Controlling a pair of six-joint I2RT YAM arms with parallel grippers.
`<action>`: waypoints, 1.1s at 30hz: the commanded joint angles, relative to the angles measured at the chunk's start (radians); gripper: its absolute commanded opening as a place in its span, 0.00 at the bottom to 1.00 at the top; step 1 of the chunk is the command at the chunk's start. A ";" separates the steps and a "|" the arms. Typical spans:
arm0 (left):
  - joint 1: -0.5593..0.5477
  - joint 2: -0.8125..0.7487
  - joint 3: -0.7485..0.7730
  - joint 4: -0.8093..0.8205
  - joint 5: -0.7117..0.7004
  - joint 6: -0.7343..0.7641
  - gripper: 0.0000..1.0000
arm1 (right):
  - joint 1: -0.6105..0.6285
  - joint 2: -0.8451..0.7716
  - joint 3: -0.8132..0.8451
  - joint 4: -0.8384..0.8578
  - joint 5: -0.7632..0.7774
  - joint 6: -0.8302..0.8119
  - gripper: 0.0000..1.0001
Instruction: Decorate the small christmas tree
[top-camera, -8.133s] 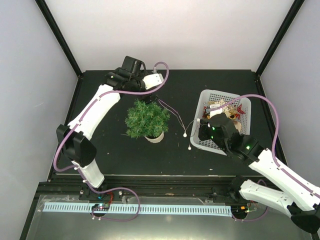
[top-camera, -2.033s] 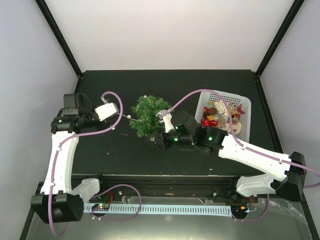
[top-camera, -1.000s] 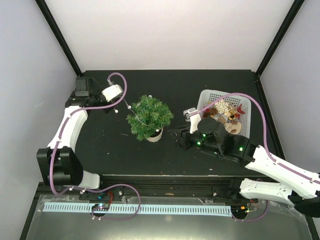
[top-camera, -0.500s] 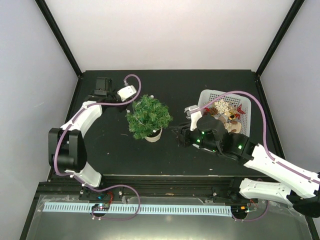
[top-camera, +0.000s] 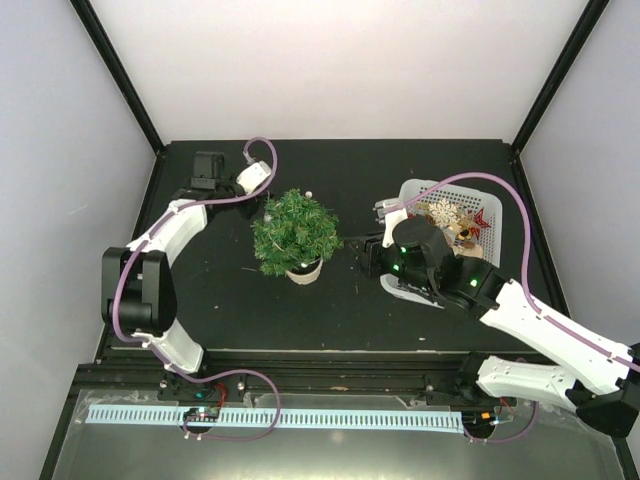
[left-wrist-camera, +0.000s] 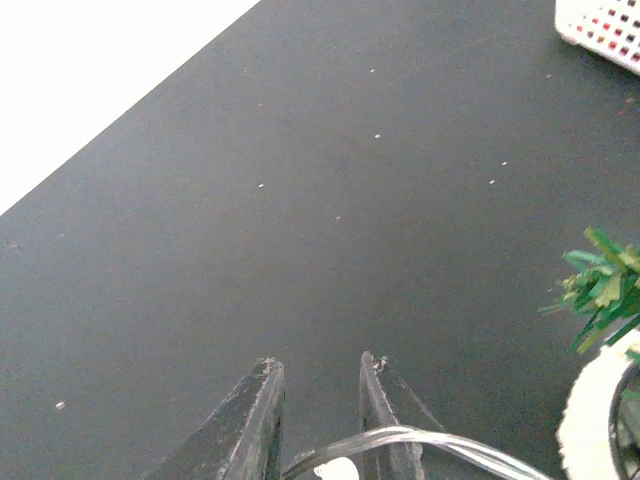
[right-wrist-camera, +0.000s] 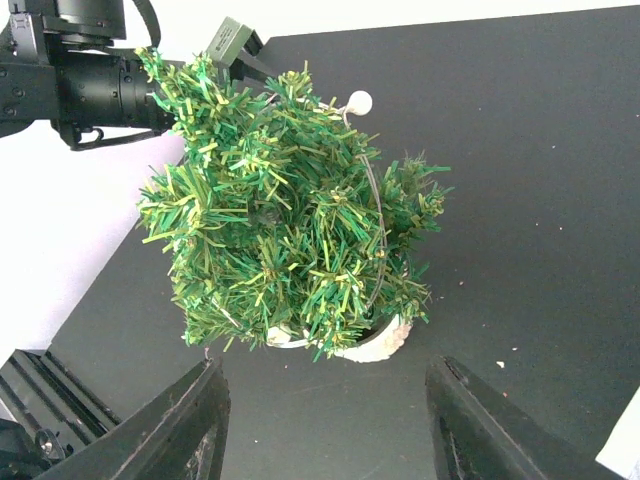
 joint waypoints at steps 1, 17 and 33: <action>-0.005 0.051 0.065 0.016 0.116 -0.078 0.24 | -0.010 0.011 0.021 0.035 -0.010 -0.009 0.56; -0.007 0.025 0.022 0.021 0.132 -0.088 0.02 | 0.015 0.241 0.265 -0.042 -0.232 -0.117 0.51; -0.003 -0.128 -0.087 0.041 0.113 -0.108 0.02 | 0.079 0.624 0.790 -0.396 0.183 -0.053 0.63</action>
